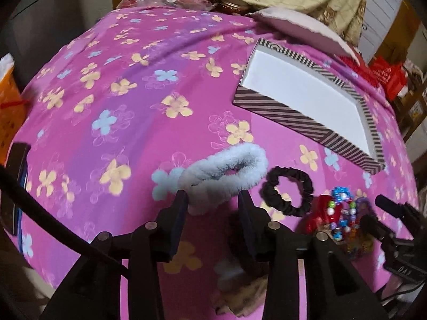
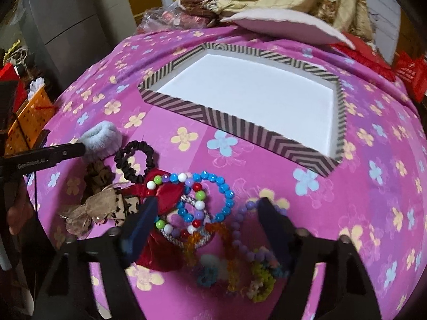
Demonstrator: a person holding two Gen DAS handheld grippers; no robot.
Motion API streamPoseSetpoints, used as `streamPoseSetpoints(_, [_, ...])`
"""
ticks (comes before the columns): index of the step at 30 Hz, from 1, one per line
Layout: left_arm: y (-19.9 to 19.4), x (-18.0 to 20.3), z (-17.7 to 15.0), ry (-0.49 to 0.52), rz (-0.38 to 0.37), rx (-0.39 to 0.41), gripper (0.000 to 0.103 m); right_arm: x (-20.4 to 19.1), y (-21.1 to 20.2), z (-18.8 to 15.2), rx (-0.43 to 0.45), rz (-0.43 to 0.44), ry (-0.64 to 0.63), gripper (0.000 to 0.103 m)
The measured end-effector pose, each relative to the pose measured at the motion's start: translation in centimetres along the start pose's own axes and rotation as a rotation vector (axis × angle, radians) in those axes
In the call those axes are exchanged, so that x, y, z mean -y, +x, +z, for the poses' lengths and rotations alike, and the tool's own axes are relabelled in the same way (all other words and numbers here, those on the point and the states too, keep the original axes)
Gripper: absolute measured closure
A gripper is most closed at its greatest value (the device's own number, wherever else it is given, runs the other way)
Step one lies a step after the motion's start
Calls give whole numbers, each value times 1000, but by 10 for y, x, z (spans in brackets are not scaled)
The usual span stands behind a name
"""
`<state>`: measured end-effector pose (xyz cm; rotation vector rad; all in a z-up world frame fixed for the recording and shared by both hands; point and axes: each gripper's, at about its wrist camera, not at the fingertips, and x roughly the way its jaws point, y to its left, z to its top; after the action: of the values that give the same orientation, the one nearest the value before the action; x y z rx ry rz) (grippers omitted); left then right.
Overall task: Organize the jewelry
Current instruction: 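Grasp the white fuzzy scrunchie with the left tool while the right tool grasps the multicolour bead bracelet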
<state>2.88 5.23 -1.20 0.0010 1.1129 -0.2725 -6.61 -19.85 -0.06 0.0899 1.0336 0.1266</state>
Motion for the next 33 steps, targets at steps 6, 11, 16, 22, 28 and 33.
streamPoseSetpoints(6, [12, -1, 6, 48, 41, -8, 48, -1, 23, 5, -53, 50, -28, 45])
streamPoseSetpoints(11, [20, -6, 11, 41, 29, -14, 48, 2, 34, 8, -58, 85, -23, 55])
streamPoseSetpoints(16, [25, -17, 16, -5, 2, -11, 60, -1, 38, 8, -73, 123, -48, 77])
streamPoseSetpoints(22, [24, -22, 19, -25, 3, 3, 78, -3, 34, 6, -47, 132, -62, 93])
streamPoseSetpoints(28, [4, -22, 18, -41, -43, 31, 87, -5, 7, 10, 15, 153, -49, 93])
streamPoseSetpoints(33, [-12, -19, 22, -42, -56, 62, 89, -12, -17, 24, 66, 165, -69, 93])
